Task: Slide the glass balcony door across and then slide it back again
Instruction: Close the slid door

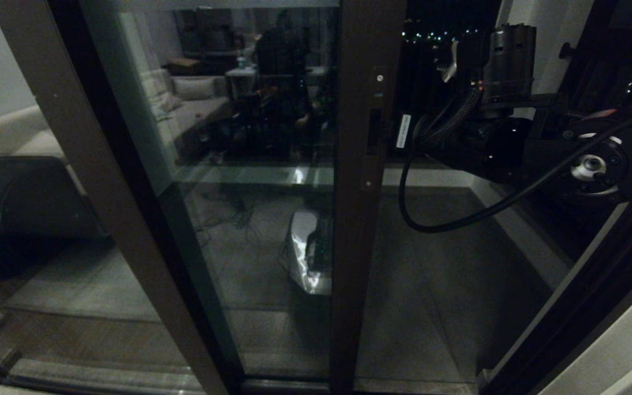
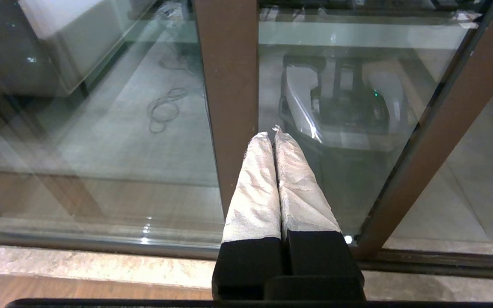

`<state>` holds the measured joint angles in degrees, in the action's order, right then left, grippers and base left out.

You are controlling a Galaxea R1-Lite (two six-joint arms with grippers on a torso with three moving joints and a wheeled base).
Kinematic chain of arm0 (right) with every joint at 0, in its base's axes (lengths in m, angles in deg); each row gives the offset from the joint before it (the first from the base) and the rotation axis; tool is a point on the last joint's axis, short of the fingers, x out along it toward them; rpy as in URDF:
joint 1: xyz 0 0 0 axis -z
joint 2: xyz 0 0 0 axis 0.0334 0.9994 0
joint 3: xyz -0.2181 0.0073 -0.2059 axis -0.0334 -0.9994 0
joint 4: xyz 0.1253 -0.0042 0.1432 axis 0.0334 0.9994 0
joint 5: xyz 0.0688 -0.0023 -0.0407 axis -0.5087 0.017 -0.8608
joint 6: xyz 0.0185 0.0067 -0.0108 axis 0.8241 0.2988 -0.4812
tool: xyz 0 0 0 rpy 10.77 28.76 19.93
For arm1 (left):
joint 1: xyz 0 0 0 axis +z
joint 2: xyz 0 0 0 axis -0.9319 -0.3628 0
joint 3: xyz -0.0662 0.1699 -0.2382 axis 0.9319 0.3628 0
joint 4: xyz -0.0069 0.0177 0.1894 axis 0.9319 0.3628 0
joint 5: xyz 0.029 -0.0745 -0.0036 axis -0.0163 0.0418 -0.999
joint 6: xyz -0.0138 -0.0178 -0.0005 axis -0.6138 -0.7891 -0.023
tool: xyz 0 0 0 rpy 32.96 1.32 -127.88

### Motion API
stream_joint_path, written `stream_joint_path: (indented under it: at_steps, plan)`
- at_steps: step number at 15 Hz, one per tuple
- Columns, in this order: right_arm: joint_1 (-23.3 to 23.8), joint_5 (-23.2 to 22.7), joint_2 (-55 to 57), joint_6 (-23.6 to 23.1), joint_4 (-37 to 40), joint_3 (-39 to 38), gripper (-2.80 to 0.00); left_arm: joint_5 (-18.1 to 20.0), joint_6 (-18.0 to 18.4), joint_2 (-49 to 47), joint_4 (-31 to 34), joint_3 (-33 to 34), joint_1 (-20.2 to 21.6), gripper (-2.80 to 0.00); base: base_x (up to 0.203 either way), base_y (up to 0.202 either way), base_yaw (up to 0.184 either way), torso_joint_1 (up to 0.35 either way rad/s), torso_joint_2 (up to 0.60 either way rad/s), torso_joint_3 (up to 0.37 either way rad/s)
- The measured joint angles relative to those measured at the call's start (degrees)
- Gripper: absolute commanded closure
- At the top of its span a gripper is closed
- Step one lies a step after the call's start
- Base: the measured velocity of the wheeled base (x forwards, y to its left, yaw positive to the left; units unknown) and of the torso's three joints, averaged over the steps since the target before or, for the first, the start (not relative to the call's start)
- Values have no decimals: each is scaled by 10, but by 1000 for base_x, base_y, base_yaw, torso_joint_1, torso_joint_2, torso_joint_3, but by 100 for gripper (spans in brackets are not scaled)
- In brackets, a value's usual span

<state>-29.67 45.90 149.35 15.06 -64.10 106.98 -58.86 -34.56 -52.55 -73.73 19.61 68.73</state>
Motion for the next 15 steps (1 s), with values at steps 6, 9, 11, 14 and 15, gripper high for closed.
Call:
stream_joint_path:
  at_steps: [6,9,11,14,15]
  plan:
    - [14,8,-2,-13,-1,-10,-280,0,0,0,0,0,0,0,0,0,0,0,0,0]
    - [29,7,-2,-14,4,-10,-280,0,0,0,0,0,0,0,0,0,0,0,0,0]
    - [36,8,-4,-15,6,-11,-280,0,0,0,0,0,0,0,0,0,0,0,0,0]
    - [51,9,-12,-25,5,-22,-280,0,0,0,0,0,0,0,0,0,0,0,0,0]
    - [51,9,-17,-29,3,-28,-280,0,0,0,0,0,0,0,0,0,0,0,0,0]
